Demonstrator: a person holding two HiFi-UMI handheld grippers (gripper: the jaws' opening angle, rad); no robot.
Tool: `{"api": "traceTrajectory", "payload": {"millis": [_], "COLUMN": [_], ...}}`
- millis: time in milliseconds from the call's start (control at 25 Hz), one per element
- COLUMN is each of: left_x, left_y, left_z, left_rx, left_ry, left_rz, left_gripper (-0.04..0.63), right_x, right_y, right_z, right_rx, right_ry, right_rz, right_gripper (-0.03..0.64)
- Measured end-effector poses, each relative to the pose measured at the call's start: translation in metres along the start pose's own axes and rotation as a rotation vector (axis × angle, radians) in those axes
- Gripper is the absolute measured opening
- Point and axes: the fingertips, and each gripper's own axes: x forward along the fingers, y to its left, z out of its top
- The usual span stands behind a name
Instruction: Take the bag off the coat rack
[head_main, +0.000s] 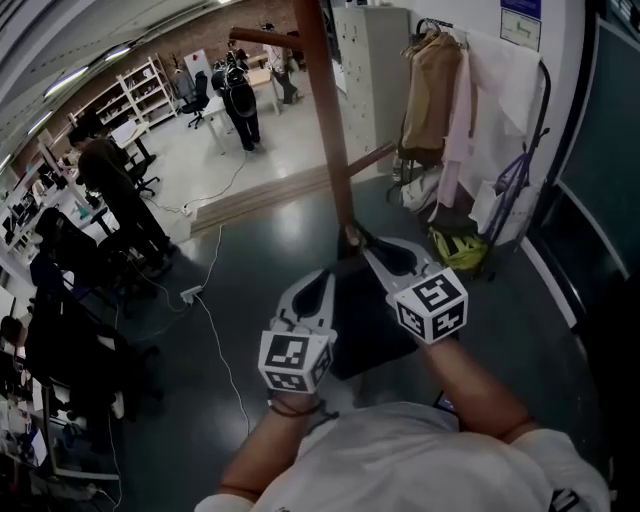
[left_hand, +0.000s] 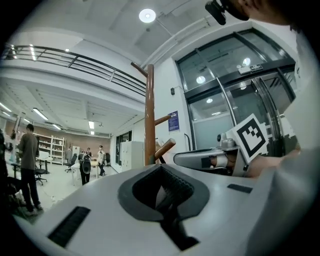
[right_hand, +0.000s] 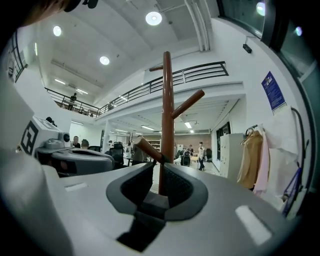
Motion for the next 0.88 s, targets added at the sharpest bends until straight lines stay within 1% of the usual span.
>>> {"api": "traceTrajectory", "payload": {"millis": [160,240,600,880], "left_x": [0.01,0.014,0.036,0.047], "left_y": [0.013,0.02,0.043,0.05], "left_z": [-0.005,-0.007,0.003,-0.001], "left_rx": [-0.052,-0.065,-0.073,-0.084], "left_ry": [0.005,0.01,-0.006,-0.005], "left_rz": [-0.05,-0.061,-0.065,-0.079], "left_gripper": [0.006,0.006,0.006,0.006], "right_x": [0.02,0.026,0.053,0.072], "right_y": [-0.009,-0.012,-0.027,-0.034], "right_z": [-0.001,-0.002,-0.011,-0.014], "right_rx": [-0.03,-0.038,-0.056,-0.082], "right_ry": [0.019,0.033,0.092,0.129], "right_rz": [-0.044,-0.056,-0.053,-0.042], "right_gripper": [0.044,0.044,0.061,0.06]}}
